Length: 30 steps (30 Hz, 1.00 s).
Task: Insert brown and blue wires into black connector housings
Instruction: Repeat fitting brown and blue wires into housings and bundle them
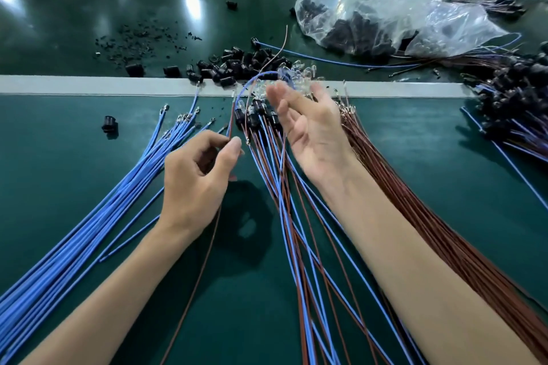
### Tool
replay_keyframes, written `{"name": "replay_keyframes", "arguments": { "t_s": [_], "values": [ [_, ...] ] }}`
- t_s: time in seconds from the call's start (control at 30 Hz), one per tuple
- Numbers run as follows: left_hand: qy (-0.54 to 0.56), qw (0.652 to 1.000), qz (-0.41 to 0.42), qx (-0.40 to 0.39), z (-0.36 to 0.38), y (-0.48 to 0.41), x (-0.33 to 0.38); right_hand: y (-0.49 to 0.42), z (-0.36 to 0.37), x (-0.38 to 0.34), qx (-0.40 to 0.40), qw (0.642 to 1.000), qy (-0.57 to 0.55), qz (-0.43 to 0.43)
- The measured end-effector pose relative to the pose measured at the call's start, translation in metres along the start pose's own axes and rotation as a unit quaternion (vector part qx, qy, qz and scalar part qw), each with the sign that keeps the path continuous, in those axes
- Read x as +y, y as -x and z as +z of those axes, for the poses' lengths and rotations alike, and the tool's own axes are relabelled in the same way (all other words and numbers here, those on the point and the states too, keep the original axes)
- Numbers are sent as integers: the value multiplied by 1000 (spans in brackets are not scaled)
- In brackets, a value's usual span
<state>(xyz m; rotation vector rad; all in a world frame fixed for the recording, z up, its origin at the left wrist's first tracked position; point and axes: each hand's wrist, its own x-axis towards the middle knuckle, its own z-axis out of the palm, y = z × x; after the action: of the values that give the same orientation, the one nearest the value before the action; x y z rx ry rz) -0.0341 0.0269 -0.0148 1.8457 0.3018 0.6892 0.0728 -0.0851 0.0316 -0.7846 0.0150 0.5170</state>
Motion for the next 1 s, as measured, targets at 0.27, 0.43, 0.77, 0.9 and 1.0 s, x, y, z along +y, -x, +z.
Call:
{"name": "replay_keyframes", "arguments": {
  "t_s": [0.27, 0.43, 0.77, 0.9, 1.0],
  "values": [
    [105, 993, -12, 60, -2, -4, -3, 4, 2, 4, 5, 971, 234, -50],
    [94, 996, -6, 4, -3, -2, -3, 12, 5, 24, -158, 907, 391, -5],
    [51, 997, 22, -60, -3, 0, 0, -3, 8, -3, 85, 954, 241, -158],
    [56, 996, 22, -70, -3, 0, 1, -5, 4, -13, 55, 967, 211, -131],
    [62, 996, 13, -66, -3, 1, 2, 5, 6, -3, -133, 903, 407, -35]
  ]
}}
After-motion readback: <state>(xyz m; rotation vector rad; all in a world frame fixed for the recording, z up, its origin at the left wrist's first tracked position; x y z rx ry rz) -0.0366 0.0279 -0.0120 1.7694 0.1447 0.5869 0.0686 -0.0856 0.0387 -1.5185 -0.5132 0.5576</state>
